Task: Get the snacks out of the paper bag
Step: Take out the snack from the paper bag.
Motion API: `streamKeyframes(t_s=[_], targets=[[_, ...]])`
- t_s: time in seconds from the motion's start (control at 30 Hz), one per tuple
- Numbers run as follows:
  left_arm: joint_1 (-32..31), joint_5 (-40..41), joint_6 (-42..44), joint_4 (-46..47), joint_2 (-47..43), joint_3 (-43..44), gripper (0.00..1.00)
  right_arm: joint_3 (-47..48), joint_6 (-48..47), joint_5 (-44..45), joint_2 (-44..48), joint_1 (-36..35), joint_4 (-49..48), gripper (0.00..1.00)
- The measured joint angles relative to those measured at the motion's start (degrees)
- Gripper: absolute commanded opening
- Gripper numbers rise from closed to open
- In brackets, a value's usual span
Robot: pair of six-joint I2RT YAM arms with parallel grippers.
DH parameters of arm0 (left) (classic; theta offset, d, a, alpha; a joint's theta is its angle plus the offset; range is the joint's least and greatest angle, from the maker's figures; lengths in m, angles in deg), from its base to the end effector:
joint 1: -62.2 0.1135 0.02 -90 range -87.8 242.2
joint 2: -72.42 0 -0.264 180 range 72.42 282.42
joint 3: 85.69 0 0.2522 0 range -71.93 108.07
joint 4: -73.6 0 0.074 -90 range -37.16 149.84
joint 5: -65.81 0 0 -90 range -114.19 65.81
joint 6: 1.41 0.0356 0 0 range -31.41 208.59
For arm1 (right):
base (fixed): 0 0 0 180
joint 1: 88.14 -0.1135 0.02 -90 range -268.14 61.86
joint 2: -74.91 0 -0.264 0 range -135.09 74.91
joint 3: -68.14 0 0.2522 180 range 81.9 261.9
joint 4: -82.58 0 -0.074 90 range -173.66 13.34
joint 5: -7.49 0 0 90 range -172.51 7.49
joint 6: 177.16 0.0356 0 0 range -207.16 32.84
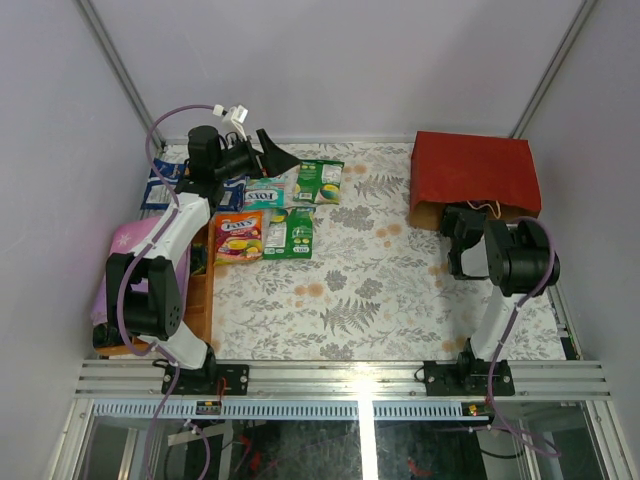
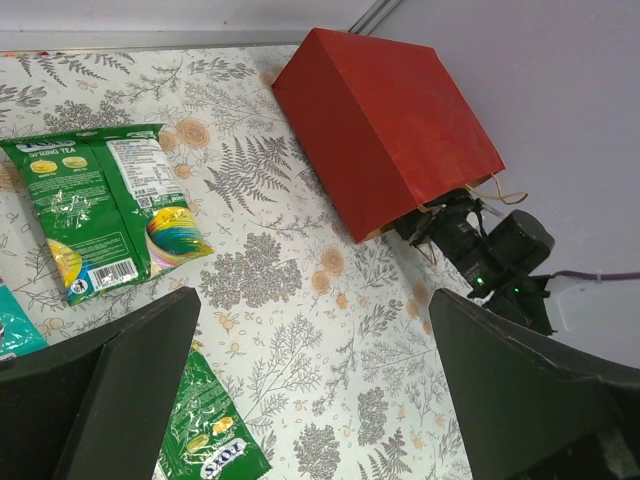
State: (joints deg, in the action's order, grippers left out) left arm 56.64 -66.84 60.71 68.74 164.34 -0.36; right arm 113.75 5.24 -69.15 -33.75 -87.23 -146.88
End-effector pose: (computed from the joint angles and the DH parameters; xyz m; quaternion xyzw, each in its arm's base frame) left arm 0.3735 -0.0606 0.3285 0.0863 0.7520 -0.4393 0.4838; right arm 0.3242 -0.0134 0.1133 0.6170 0.4834 0.3762 0.4941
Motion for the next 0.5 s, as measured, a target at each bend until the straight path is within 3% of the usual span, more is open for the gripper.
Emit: streamKeyframes(t_s=[0.5], targets=[[0.0,0.5,1.5,-2.4,0.0,0.0,1.00,12.1,2.5,4.1,-12.1,1.1,2.1,0.44]])
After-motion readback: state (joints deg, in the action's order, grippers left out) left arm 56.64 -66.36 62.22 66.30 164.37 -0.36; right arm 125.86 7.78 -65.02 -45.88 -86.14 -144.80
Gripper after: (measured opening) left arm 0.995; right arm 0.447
